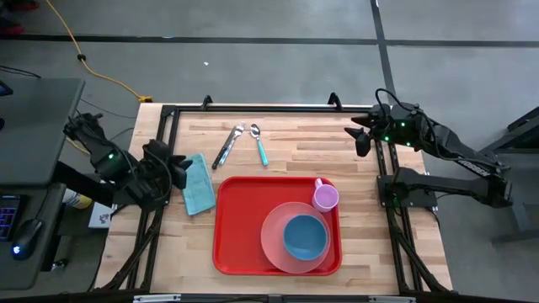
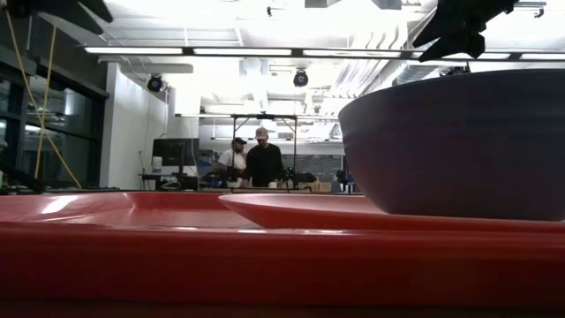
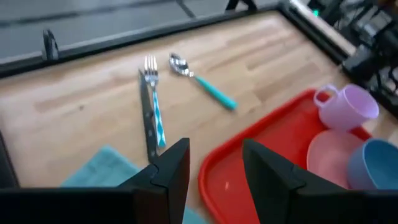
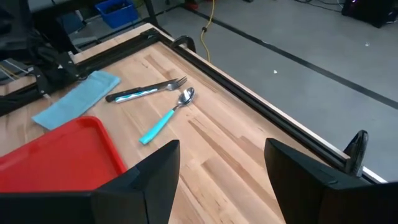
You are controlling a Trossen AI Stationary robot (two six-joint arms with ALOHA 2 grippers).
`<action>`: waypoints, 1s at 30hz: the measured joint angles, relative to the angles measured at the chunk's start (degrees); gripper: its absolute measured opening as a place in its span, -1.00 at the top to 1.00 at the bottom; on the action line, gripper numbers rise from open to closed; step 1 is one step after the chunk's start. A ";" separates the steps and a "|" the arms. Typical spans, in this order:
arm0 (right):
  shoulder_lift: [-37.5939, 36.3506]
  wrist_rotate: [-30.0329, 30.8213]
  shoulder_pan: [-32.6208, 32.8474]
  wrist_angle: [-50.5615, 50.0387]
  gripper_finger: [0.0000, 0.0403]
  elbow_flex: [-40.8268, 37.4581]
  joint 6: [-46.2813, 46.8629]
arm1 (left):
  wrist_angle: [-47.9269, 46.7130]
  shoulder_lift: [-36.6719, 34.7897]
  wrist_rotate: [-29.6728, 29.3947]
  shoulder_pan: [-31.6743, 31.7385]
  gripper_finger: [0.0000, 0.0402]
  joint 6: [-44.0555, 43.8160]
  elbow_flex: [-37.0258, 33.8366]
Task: Set up tray
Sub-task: Put the blue napkin on the red tray to the left of the pink plate
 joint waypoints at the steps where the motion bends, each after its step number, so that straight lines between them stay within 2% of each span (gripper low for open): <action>1: 0.00 -0.17 0.00 0.02 -0.06 0.00 0.00 | 0.96 0.00 -1.22 1.26 0.11 1.44 -0.01; 5: 0.00 -0.40 0.00 0.02 -0.06 0.00 0.03 | 9.79 -1.58 -4.37 7.41 0.11 14.57 -0.01; 9: -0.01 -0.39 0.00 0.04 -0.06 0.02 0.04 | 25.32 -4.03 -1.22 16.09 0.11 36.86 -0.01; 12: 0.00 -0.39 0.00 0.04 -0.06 0.02 0.07 | 38.38 -4.57 7.47 23.24 0.11 53.96 -0.01; 15: -0.01 -0.40 0.00 0.02 -0.06 0.02 0.05 | 48.71 -4.20 20.68 30.86 0.11 66.02 -0.03; 19: 0.00 -0.39 0.00 0.02 -0.06 0.02 0.02 | 57.56 -0.68 37.44 39.92 0.11 72.27 -0.03; 22: -0.01 -0.41 0.00 -0.01 -0.06 0.02 0.00 | 62.31 3.75 44.16 45.12 0.11 73.84 -0.05; 26: 0.00 -0.94 0.00 -0.03 -0.06 0.02 0.02 | 67.93 7.51 45.79 49.13 0.11 74.21 -0.12; 30: -0.01 -1.00 0.02 -0.39 -0.06 0.02 0.06 | 64.98 5.05 38.51 49.16 0.11 72.96 -0.14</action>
